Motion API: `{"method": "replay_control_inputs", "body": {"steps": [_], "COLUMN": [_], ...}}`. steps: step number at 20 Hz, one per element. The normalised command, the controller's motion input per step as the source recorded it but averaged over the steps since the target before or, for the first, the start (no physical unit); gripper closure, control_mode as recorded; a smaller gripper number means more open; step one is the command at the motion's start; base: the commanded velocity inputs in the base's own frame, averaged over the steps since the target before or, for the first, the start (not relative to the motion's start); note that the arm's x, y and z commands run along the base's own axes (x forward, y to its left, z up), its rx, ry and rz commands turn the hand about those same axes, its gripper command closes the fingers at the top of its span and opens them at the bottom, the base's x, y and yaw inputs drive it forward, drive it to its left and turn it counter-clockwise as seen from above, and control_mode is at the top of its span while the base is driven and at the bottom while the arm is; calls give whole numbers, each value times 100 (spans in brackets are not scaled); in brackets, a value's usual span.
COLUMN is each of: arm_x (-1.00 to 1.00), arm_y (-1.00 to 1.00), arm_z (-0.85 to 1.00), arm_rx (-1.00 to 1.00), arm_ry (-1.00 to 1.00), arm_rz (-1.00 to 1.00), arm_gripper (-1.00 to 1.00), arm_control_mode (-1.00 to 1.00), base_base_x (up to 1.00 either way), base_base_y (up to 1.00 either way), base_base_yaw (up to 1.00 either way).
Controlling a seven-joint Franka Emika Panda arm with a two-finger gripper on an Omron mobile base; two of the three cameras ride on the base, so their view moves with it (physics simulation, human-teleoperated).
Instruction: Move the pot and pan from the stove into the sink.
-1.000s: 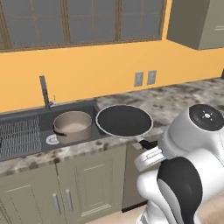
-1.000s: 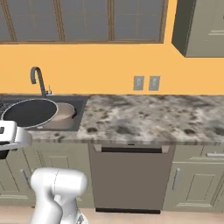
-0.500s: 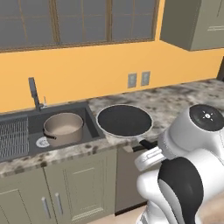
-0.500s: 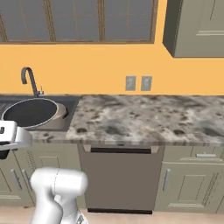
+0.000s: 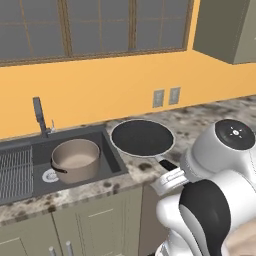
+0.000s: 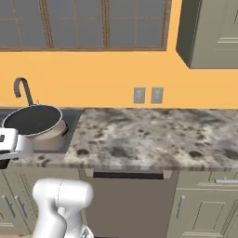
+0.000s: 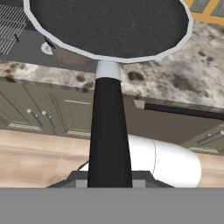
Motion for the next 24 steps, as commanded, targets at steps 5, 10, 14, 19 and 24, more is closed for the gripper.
{"method": "replay_control_inputs", "body": {"steps": [5,10,14,19,24], "arm_x": [1,21,49,51,13], "arm_y": [0,10,33,64,14], "arm_z": [0,0,0,-1,0], "arm_rx": [0,0,0,0,-1], "arm_ry": [0,1,1,4,1], "arm_rz": [0,-1,-5,-9,-3], "arm_gripper": [100,100,100,100,100], "arm_control_mode": [-100,-100,-100,-100,-100], "base_base_x": [27,0,0,0,0], "base_base_y": [2,0,0,0,0], "base_base_yaw": [0,0,0,0,0]}}
